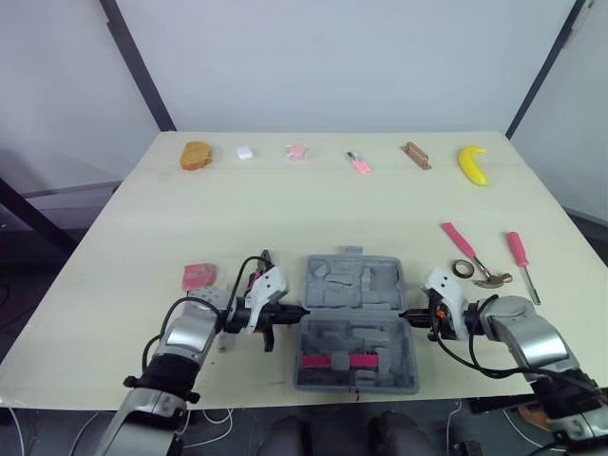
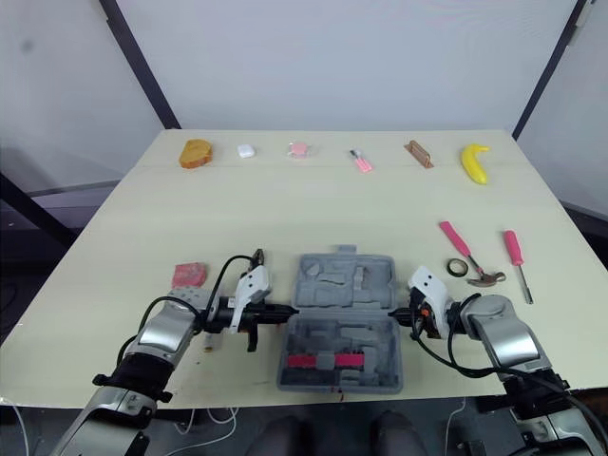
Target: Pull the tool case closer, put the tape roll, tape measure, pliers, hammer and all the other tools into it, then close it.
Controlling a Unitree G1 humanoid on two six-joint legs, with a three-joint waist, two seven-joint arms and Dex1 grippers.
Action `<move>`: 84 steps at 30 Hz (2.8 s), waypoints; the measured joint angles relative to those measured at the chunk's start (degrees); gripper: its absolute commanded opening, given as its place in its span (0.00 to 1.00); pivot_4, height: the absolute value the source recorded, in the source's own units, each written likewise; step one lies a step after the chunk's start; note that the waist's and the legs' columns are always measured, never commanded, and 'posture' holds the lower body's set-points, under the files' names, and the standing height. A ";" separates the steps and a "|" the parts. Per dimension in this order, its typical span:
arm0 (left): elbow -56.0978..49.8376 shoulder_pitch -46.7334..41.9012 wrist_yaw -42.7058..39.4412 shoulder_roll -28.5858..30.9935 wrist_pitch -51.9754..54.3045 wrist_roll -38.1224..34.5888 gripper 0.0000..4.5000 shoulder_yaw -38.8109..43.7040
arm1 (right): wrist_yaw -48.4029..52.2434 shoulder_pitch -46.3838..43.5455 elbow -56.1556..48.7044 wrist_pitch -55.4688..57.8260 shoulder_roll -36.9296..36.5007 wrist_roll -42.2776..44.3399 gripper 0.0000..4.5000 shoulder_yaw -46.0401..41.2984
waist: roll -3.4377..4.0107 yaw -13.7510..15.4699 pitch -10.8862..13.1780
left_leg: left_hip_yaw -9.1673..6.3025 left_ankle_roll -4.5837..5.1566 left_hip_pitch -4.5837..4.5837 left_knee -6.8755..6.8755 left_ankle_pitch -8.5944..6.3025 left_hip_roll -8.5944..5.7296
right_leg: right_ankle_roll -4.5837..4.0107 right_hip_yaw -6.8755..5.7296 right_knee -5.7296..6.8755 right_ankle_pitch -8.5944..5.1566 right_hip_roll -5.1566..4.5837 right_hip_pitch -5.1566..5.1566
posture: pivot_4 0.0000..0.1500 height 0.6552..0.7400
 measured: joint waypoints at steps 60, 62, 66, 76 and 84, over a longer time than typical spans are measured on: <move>-7.40 5.26 -1.59 4.69 1.36 -3.41 0.00 -3.92 | -3.97 7.06 -7.31 1.51 -4.00 4.93 0.01 2.45 | -0.01 1.11 0.00 | -0.07 0.01 -0.01 0.03 0.00 -0.01 | -0.01 -0.04 -0.01 -0.01 0.02 0.02 | 1.00 1.00; -7.58 5.27 -1.77 4.76 1.66 -3.41 0.00 -4.08 | -3.97 7.22 -7.42 1.56 -4.28 5.23 0.01 2.53 | -0.01 1.11 0.00 | -0.07 0.01 -0.01 0.04 0.00 -0.01 | -0.01 -0.04 -0.01 -0.01 0.02 0.03 | 1.00 1.00; -8.33 5.65 -2.30 5.23 2.05 -3.42 0.00 -4.35 | -3.97 7.59 -7.70 1.58 -4.64 5.73 0.01 2.75 | -0.01 1.11 0.00 | -0.08 0.01 -0.01 0.04 -0.01 -0.01 | -0.01 -0.05 -0.01 -0.01 0.02 0.03 | 1.00 1.00; -8.80 6.58 -2.64 5.79 1.89 -4.07 0.00 -4.69 | -3.98 8.21 -8.75 2.12 -5.51 6.39 0.01 3.52 | -0.02 1.12 -0.01 | -0.14 0.01 0.00 0.04 -0.01 -0.01 | -0.01 -0.08 -0.01 -0.01 0.02 0.06 | 1.00 1.00; -9.88 7.50 -2.66 6.57 1.64 -4.52 0.00 -5.21 | -3.98 8.62 -9.08 2.49 -6.16 6.63 0.01 4.44 | -0.02 1.13 -0.01 | -0.29 0.01 0.00 0.04 -0.01 -0.01 | -0.01 -0.09 -0.02 -0.01 0.02 0.08 | 1.00 1.00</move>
